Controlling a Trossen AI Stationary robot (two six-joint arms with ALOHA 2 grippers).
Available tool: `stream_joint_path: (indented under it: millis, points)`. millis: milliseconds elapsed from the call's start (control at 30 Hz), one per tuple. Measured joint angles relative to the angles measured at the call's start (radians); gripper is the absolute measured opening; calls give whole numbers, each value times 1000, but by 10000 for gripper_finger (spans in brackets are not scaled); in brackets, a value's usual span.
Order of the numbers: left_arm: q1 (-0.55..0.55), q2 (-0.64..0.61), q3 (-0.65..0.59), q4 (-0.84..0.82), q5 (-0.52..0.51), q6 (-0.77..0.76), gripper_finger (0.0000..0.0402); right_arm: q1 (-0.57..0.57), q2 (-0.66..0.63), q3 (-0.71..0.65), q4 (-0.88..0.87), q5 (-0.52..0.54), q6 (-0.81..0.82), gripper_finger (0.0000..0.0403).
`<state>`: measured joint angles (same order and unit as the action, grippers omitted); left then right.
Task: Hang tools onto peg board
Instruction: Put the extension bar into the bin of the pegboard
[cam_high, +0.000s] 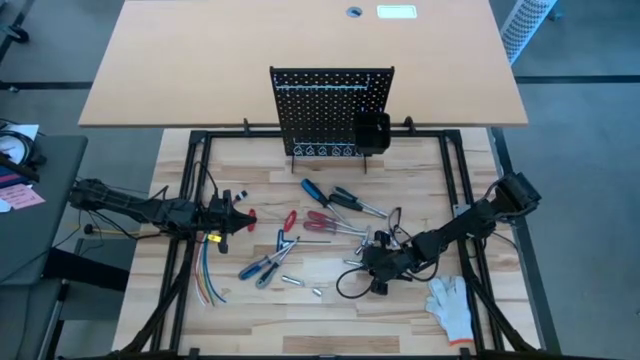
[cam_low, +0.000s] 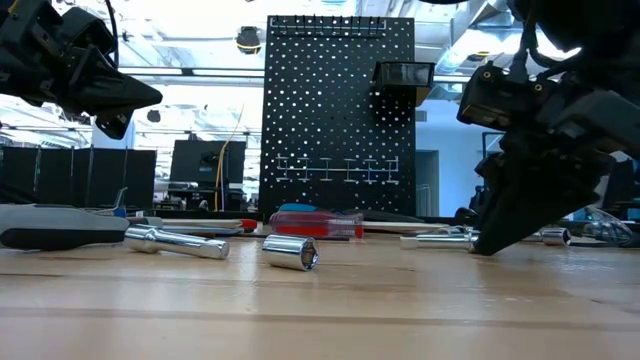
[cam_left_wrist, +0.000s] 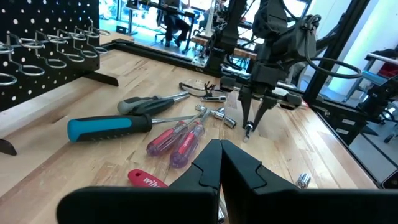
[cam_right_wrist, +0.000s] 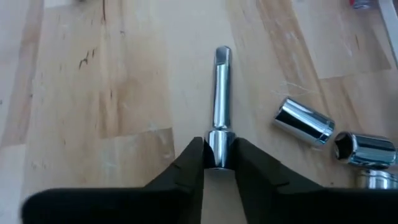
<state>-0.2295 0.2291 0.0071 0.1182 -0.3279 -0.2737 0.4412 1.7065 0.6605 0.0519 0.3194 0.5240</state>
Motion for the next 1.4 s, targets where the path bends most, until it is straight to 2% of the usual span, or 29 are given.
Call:
stream_joint_path:
  millis: [200, 367, 533, 633, 733, 833, 1033, 1233, 1400]
  points:
    - [0, 0, 0, 0, 0, 0, 0, 14, -18, 4, -5, 24, -4, 59]
    - [0, 0, 0, 0, 0, -2, 0, 42, -97, 65, -32, 44, -72, 59]
    - [0, 0, 0, 0, 0, -4, 0, 76, -193, 183, -80, 268, -228, 59]
    - [0, 0, 0, 0, 0, -4, 0, 73, -245, 260, -79, 475, -403, 59]
    - [0, 0, 0, 0, 0, -4, 0, 35, -293, 321, -87, 663, -535, 59]
    - [0, 0, 0, 1, 0, -4, 0, -51, -341, 365, -144, 753, -538, 59]
    - [0, 0, 0, 0, 0, -4, 0, -283, -411, 449, -337, 715, -437, 59]
    - [0, 0, 0, 0, 0, -4, 0, -477, -405, 562, -510, 521, -365, 59]
    - [0, 0, 0, 0, 0, -4, 0, -578, -381, 658, -727, 450, -257, 59]
